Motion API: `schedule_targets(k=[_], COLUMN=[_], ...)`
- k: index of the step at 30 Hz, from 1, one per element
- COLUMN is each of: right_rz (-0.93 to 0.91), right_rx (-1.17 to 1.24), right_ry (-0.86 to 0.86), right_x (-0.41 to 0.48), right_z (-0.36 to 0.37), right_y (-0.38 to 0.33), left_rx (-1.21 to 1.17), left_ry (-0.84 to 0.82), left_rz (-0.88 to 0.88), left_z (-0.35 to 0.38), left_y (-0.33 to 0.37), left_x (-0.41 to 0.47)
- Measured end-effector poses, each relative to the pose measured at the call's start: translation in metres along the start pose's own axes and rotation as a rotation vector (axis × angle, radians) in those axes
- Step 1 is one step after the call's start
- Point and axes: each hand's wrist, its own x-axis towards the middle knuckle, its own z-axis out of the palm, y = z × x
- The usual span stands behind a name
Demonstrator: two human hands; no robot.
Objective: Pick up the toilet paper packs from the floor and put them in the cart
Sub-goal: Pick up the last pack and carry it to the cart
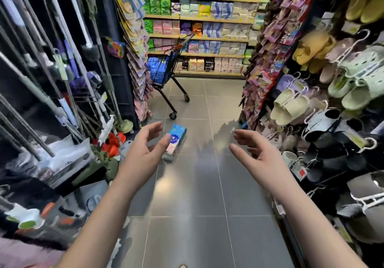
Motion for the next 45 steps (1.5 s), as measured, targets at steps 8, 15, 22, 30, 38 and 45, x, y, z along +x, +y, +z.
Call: schedule_targets(k=[8, 15, 22, 30, 38, 45], right_rz=[0.050, 0.078, 0.031, 0.034, 0.002, 0.011], right_rx=[0.010, 0.016, 0.092, 0.157, 0.147, 0.091], right_ry=[-0.026, -0.086, -0.128, -0.244, -0.327, -0.325], right_x=[0.123, 0.217, 0.348, 0.494, 0.604, 0.703], right_z=[0.033, 0.057, 0.067, 0.080, 0.131, 0.203], right_y=[0.033, 0.074, 0.124, 0.163, 0.176, 0.168], left_rx=[-0.014, -0.026, 0.047, 0.038, 0.016, -0.037], left_ry=[-0.019, -0.012, 0.060, 0.149, 0.237, 0.237], left_rz=[-0.070, -0.126, -0.170, -0.267, -0.332, -0.331], left_z=[0.020, 0.050, 0.088, 0.116, 0.106, 0.070], left_y=[-0.040, -0.068, -0.090, -0.109, -0.144, -0.191], left_x=[0.126, 0.208, 0.316, 0.427, 0.520, 0.629])
